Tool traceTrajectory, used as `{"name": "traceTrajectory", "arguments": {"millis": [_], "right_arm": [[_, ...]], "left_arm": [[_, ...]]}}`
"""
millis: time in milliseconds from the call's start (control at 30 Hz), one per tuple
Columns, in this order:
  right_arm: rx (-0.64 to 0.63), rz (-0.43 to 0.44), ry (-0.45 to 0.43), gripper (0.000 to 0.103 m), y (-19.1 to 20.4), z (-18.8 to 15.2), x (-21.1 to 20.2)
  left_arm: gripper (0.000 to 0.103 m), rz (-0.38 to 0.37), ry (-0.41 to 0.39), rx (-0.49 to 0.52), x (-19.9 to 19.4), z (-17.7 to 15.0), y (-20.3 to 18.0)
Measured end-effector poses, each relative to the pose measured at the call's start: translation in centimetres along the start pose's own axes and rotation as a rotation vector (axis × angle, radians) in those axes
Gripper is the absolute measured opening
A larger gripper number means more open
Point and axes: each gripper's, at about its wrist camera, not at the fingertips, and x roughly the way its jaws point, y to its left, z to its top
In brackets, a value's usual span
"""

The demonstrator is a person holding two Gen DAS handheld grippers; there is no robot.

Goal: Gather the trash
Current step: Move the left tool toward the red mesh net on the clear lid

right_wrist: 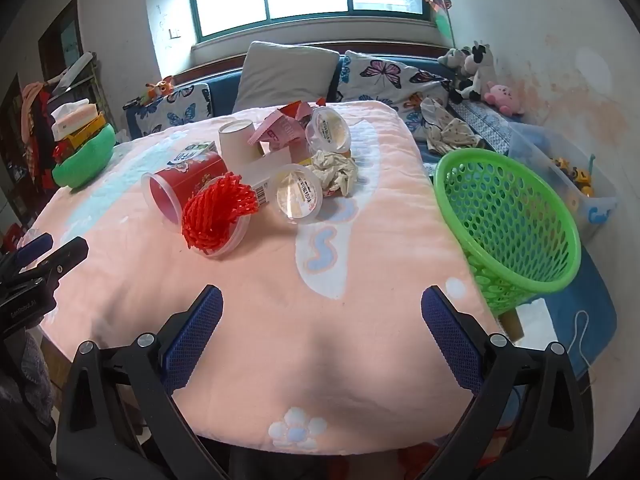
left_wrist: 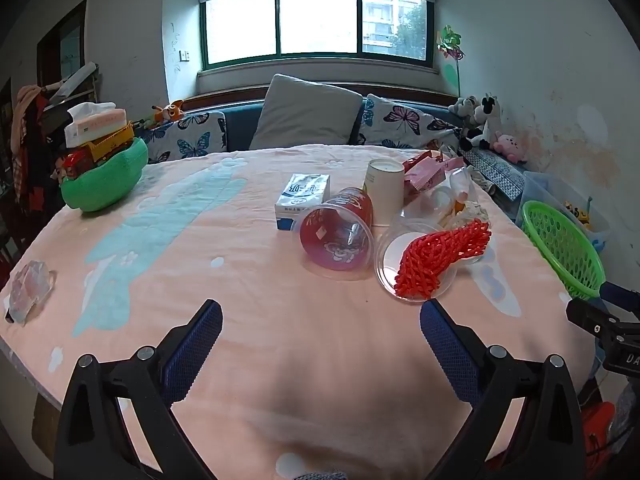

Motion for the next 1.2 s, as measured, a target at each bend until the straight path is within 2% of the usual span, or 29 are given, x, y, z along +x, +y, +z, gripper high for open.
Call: {"name": "traceTrajectory", "arguments": {"millis": [1200], "right_arm": [[0.01,0.009,-0.002,0.098,-0.2,-0.3,0.1]], "left_arm": [[0.096,-0.007,0.006,0.012,0.2,0.4,-1.0]]}}
